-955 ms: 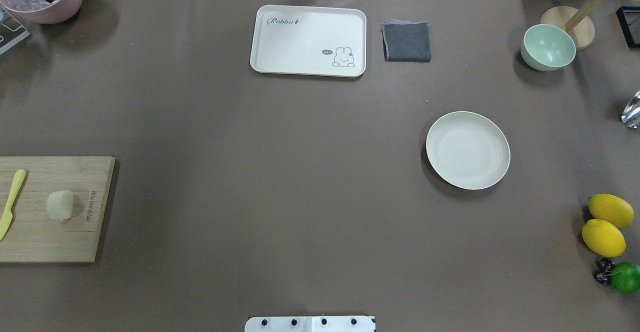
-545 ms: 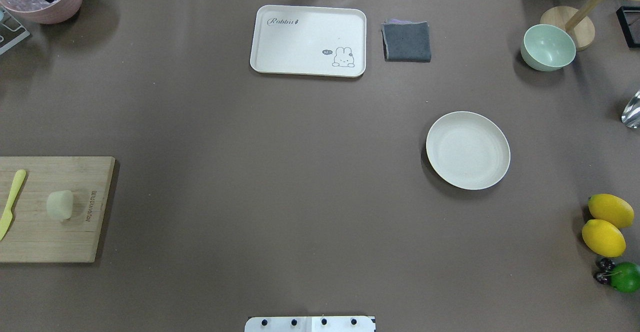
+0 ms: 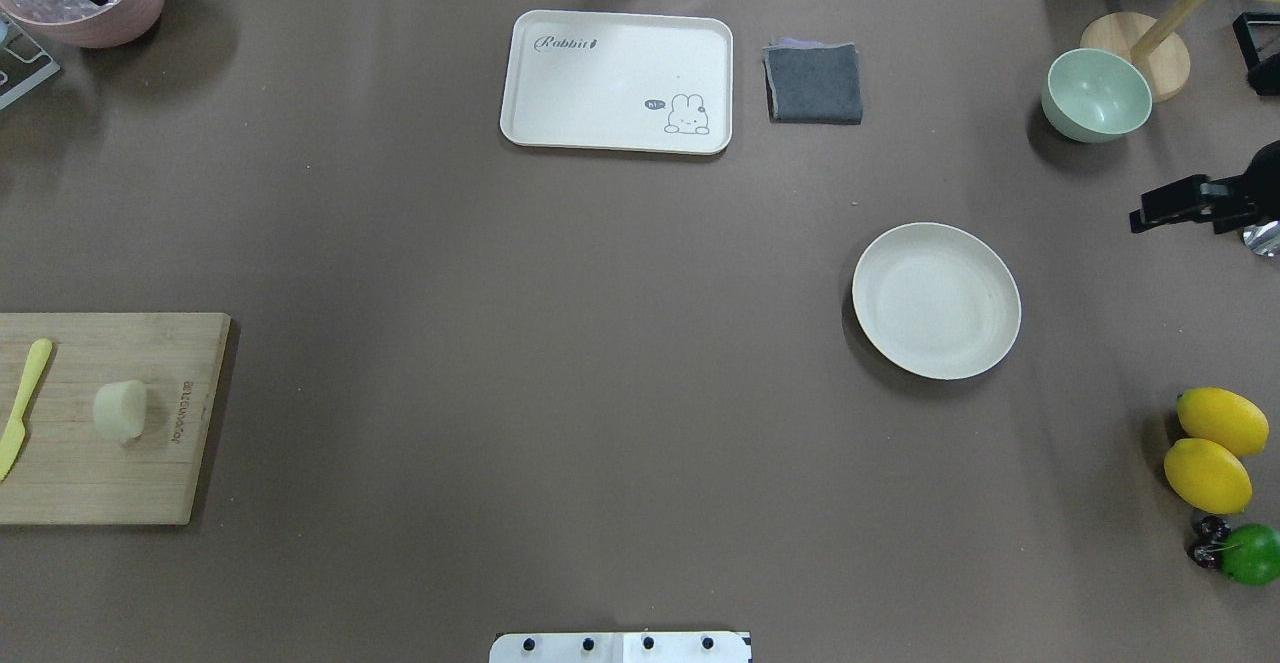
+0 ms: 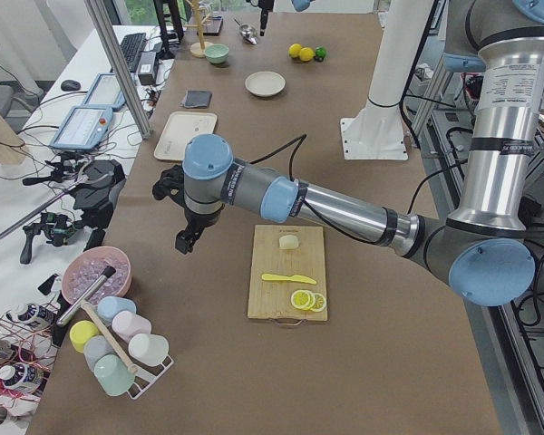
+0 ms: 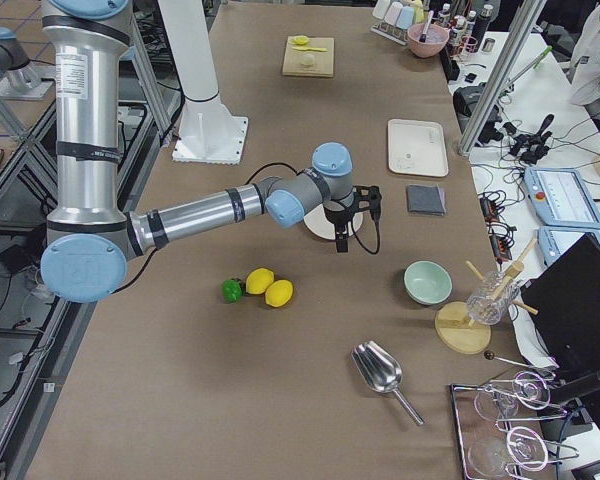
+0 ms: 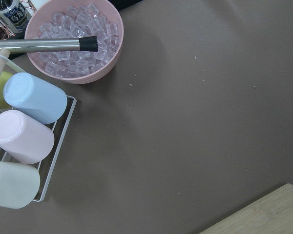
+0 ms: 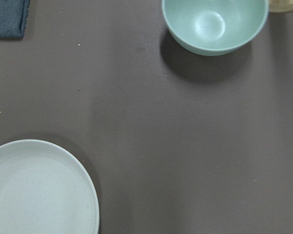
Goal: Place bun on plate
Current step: 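Reach the right gripper toward the rim of the white plate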
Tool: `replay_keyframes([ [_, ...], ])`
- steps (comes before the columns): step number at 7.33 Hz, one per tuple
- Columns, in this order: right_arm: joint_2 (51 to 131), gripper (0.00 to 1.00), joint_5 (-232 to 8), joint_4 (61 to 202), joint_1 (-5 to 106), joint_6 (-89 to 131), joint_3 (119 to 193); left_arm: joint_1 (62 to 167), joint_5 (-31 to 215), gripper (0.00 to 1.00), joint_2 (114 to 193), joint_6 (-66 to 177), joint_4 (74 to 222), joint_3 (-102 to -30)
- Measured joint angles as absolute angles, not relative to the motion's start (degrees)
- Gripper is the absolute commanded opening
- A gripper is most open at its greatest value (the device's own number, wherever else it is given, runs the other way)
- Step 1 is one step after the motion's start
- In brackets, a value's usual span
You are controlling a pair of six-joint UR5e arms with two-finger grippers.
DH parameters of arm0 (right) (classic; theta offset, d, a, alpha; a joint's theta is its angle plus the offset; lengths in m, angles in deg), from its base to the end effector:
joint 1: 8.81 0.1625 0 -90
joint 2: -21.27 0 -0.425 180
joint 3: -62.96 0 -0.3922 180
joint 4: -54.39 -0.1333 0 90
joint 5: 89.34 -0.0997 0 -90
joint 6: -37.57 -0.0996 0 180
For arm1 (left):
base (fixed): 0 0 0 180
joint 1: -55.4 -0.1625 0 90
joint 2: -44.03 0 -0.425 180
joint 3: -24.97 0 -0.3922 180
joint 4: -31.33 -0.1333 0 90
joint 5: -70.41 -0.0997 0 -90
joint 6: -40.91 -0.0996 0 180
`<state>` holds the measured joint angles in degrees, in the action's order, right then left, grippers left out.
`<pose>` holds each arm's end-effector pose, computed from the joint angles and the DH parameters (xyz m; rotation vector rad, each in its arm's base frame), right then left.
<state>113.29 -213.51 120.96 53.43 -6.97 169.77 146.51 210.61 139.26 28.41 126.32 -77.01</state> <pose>-0.1614 -0.4728 0.4902 0.1836 -0.8437 0.0756 -0.0670 -0.5286 0.4910 0.4642 0.8195 0.3536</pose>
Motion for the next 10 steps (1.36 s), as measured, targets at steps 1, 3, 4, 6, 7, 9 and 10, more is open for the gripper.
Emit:
replay_keyframes([
  [1, 112.2, 0.94, -210.9, 114.9, 48.9, -13.3, 166.7, 145.7, 210.7, 0.98, 139.3, 28.7, 127.0, -77.0],
  [3, 111.0, 0.84, -206.2, 103.4, 42.4, -22.7, 160.5, 145.0, 210.7, 0.98, 139.3, 28.8, 128.0, -77.0],
  [4, 110.9, 0.83, -205.1, 100.7, 40.5, -25.0, 158.8, 144.9, 210.7, 0.98, 139.3, 28.9, 128.2, -77.0],
  [6, 111.0, 0.75, -202.8, 99.2, 37.4, -27.9, 157.9, 144.9, 210.7, 0.98, 139.2, 28.9, 128.4, -77.0],
  [7, 111.2, 0.41, -201.6, 99.1, 36.3, -28.4, 157.8, 144.9, 210.7, 0.98, 139.2, 28.9, 128.4, -77.0],
  [9, 111.6, 0.00, -200.1, 99.0, 35.2, -28.7, 158.0, 144.9, 210.7, 0.97, 139.2, 28.9, 128.4, -77.0],
  [10, 111.6, 0.00, -200.1, 99.0, 35.2, -28.7, 158.5, 144.9, 210.7, 0.97, 139.2, 28.9, 128.4, -77.0],
])
